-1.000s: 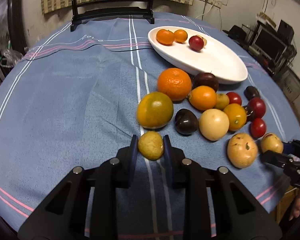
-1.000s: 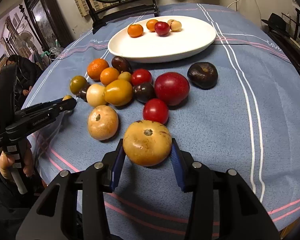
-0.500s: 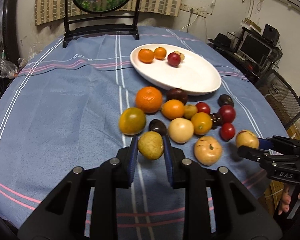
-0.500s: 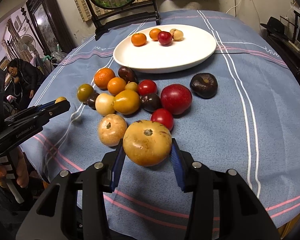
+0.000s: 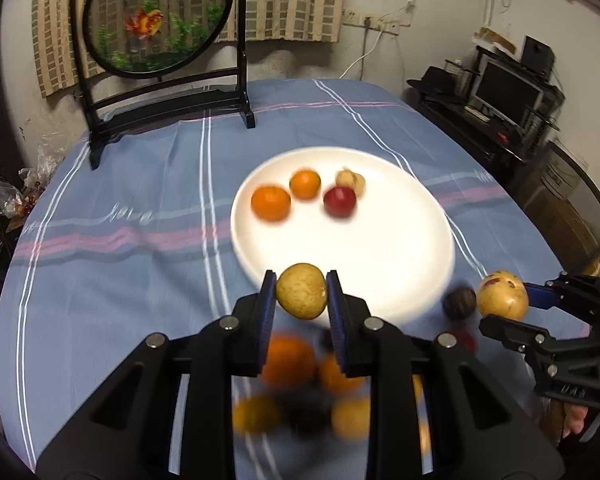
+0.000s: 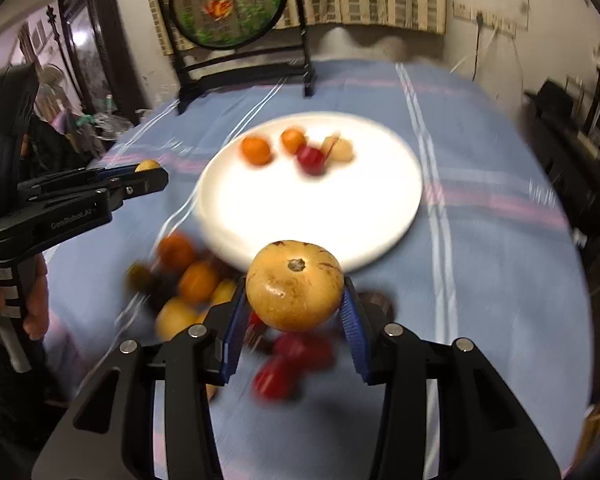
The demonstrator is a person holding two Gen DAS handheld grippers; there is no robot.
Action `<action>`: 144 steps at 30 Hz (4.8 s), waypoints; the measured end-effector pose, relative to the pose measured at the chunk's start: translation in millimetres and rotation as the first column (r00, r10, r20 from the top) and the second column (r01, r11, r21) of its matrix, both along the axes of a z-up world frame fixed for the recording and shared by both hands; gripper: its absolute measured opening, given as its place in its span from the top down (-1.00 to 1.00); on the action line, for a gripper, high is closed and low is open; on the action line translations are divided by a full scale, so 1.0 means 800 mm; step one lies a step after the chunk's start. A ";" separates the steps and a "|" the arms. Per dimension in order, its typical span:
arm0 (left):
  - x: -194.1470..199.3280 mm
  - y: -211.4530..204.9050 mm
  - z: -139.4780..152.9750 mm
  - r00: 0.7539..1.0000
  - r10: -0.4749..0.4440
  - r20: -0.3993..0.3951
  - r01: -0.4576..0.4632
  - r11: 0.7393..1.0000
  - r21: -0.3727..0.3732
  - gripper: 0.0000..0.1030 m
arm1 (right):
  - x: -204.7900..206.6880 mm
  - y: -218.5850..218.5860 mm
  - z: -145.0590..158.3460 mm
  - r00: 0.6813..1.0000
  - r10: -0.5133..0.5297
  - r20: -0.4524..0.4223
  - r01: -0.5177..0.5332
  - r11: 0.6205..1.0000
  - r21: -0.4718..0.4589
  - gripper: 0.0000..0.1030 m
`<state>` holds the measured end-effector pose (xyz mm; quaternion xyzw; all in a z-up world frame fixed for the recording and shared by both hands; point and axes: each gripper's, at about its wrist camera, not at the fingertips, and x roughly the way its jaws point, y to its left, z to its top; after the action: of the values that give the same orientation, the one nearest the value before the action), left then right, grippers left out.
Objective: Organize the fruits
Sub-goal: 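Place the yellow fruit and pale apple on the white plate with both tools, then grasp a red plum with the right tool while the left tool grasps a pale pear, then place the pale pear and red plum on the white plate with both tools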
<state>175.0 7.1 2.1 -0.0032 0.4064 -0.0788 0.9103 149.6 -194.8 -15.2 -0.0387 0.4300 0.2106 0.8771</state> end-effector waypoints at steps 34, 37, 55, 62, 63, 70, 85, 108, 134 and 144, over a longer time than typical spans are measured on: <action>-0.079 0.021 -0.006 0.994 0.075 0.073 -0.073 0.997 -0.034 -0.27 | -0.018 -0.039 -0.013 0.997 -0.052 -0.049 0.056 0.995 0.083 -0.23; -0.127 0.025 -0.025 0.992 0.099 0.081 -0.096 0.994 -0.048 -0.30 | -0.075 -0.032 -0.029 0.998 -0.044 -0.045 0.047 0.997 0.062 -0.23; -0.204 0.016 -0.064 0.998 0.059 0.021 -0.058 0.996 -0.071 -0.39 | -0.121 -0.022 -0.064 0.995 -0.072 -0.064 0.074 0.996 0.042 -0.24; -0.196 0.011 -0.074 0.999 0.044 -0.009 -0.044 0.997 -0.060 -0.41 | -0.106 -0.010 -0.077 0.995 -0.086 -0.059 0.088 0.996 0.029 -0.14; -0.195 0.011 -0.075 0.999 0.041 -0.013 -0.042 0.997 -0.059 -0.41 | -0.102 -0.006 -0.081 0.994 -0.079 -0.072 0.081 0.996 0.032 -0.09; -0.195 -0.012 -0.083 0.999 -0.017 -0.042 0.015 0.998 -0.053 -0.41 | -0.089 0.003 -0.093 0.994 -0.074 -0.083 0.078 0.996 0.044 0.44; -0.167 -0.080 -0.110 0.991 -0.070 -0.111 0.066 0.997 -0.034 -0.42 | -0.129 -0.077 -0.068 0.991 -0.125 -0.045 0.130 0.983 0.131 0.44; -0.173 -0.053 -0.089 0.998 -0.046 -0.051 0.042 0.995 -0.093 0.12 | -0.130 -0.050 -0.063 0.995 -0.072 -0.073 0.081 0.989 0.127 0.44; 0.112 0.001 -0.065 0.990 0.058 -0.131 -0.061 0.998 -0.020 0.11 | 0.204 0.001 -0.046 0.990 -0.127 -0.056 0.127 0.992 -0.004 0.43; 0.125 0.012 -0.062 0.987 0.068 -0.145 -0.075 0.996 -0.040 0.09 | 0.214 -0.009 -0.038 0.985 -0.151 -0.081 0.158 0.984 0.080 -0.10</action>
<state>275.2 16.8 -47.2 -0.0441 0.4687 -0.0547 0.8805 320.9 -201.8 -45.3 0.0406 0.4549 0.1615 0.8748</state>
